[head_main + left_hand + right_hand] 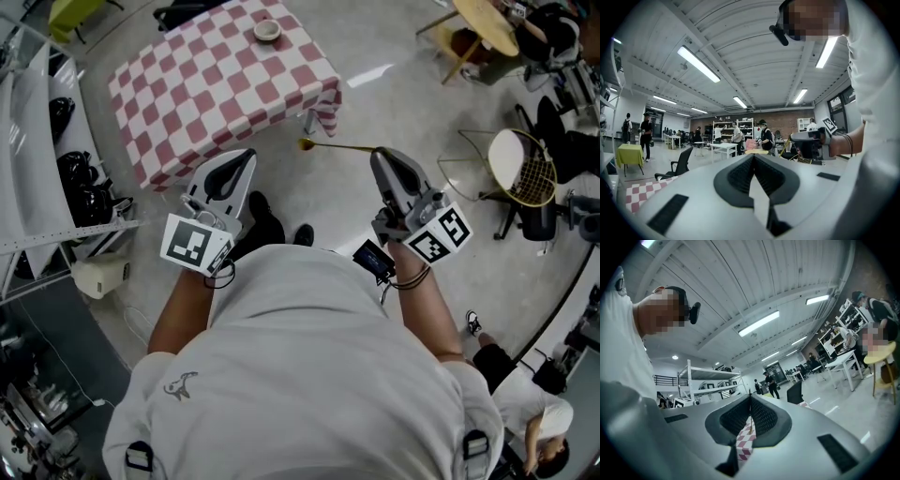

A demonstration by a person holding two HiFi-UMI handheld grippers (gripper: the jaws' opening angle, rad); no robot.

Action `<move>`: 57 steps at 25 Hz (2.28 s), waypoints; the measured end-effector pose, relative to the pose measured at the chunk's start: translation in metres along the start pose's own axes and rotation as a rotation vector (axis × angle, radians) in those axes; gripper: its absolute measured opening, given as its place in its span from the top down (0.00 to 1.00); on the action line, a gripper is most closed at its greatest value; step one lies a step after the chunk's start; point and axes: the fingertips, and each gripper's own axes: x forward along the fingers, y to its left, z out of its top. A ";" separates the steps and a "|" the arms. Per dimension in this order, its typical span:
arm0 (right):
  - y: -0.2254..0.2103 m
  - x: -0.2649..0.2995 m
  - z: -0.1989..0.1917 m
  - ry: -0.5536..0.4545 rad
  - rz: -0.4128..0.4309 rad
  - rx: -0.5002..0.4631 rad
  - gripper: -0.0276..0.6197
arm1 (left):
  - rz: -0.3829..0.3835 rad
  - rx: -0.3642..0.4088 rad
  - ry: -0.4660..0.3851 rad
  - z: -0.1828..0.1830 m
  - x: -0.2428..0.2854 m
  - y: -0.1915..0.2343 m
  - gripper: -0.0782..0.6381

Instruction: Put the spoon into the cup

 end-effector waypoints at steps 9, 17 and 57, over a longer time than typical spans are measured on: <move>-0.024 0.066 -0.002 0.003 -0.024 -0.005 0.91 | -0.010 -0.005 0.000 -0.006 0.017 0.076 0.87; -0.044 0.147 0.012 -0.019 -0.059 -0.028 0.91 | -0.040 0.002 0.004 0.001 0.030 0.162 0.87; -0.268 0.276 0.082 0.089 0.186 0.003 0.91 | 0.172 -0.023 0.052 -0.013 0.227 0.254 0.87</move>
